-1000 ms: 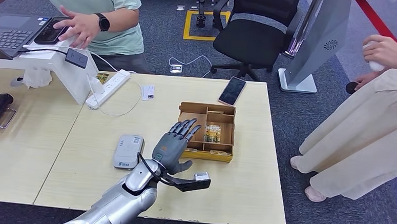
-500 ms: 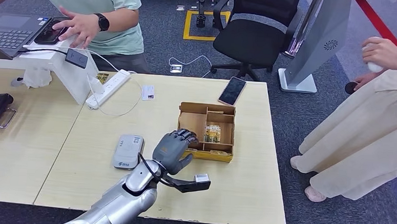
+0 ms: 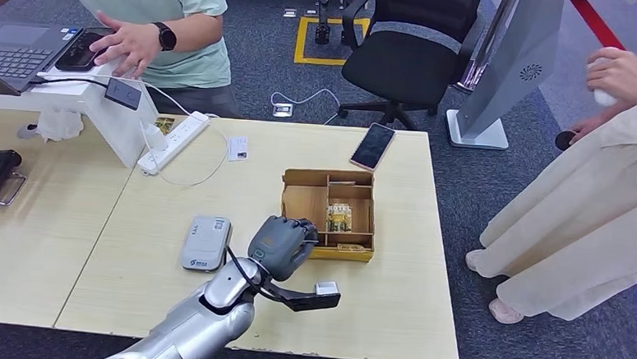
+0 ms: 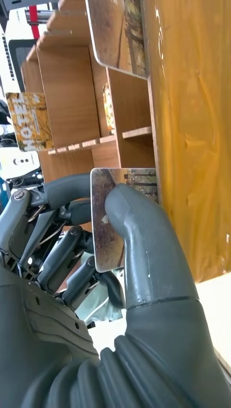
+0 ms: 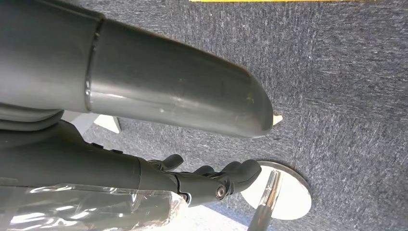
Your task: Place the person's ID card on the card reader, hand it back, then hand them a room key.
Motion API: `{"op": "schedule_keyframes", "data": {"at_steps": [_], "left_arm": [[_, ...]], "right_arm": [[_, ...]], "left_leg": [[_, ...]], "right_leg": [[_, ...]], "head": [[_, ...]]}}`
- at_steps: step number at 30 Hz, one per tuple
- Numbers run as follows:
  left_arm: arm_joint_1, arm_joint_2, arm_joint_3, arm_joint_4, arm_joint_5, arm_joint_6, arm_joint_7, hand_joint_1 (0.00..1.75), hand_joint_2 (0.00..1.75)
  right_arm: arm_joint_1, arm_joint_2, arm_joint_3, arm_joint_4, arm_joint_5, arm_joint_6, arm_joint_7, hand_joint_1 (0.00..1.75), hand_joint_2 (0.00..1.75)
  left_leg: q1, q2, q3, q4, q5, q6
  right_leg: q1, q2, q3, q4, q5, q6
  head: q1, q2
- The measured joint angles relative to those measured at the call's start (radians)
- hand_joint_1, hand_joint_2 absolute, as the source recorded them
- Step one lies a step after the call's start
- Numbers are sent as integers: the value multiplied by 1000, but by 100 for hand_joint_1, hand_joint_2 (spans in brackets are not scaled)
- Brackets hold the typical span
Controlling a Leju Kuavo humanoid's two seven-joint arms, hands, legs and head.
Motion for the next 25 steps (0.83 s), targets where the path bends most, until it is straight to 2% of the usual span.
{"op": "schedule_keyframes", "data": {"at_steps": [15, 20, 25], "left_arm": [[-7, 3, 0, -14, 21, 54, -6, 175, 175], [-12, 39, 9, -99, 46, 62, 5, 175, 175], [-14, 75, 52, -196, 72, 65, 12, 175, 175]], "right_arm": [[2, -1, 14, 0, -1, -1, 15, 0, 0], [10, -3, 15, 0, -13, -1, 17, 0, 0], [20, -5, 15, 0, -17, -1, 16, 0, 0]], "left_leg": [[0, 0, 0, 0, 0, 0], [0, 0, 0, 0, 0, 0], [0, 0, 0, 0, 0, 0]], "right_leg": [[0, 0, 0, 0, 0, 0], [0, 0, 0, 0, 0, 0], [0, 0, 0, 0, 0, 0]], "head": [[0, 0], [0, 0], [0, 0]]}}
